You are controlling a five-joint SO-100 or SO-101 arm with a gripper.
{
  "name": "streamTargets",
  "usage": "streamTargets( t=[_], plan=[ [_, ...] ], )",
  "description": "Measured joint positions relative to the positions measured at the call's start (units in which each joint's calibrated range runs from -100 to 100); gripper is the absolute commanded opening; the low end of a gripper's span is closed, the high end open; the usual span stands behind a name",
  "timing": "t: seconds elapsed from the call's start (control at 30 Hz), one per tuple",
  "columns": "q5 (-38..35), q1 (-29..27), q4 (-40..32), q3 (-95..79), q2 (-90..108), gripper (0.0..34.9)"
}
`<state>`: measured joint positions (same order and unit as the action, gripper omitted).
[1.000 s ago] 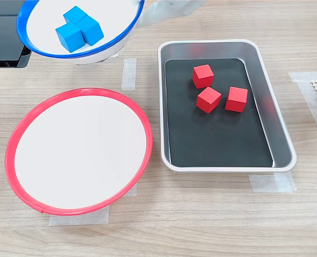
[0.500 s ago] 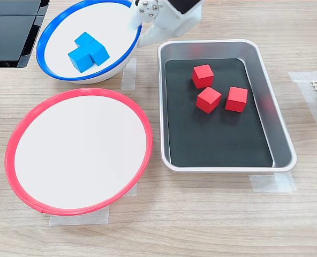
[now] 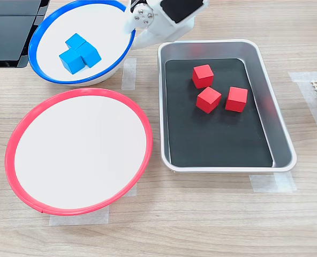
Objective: Resolve any anomalies and move all blocks to matching dishes
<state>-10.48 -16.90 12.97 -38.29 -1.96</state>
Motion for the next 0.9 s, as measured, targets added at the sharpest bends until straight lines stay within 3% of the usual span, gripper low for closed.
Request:
streamTargets(
  t=[0.47, 0.7, 0.9],
  plan=[
    [-3.5, -1.0, -1.5, -3.3, 0.0, 0.2],
    [-4.3, -1.0, -3.3, -5.0, 0.0, 3.9],
    [-4.7, -0.4, -3.3, -6.1, 0.0, 9.8]
  ],
)
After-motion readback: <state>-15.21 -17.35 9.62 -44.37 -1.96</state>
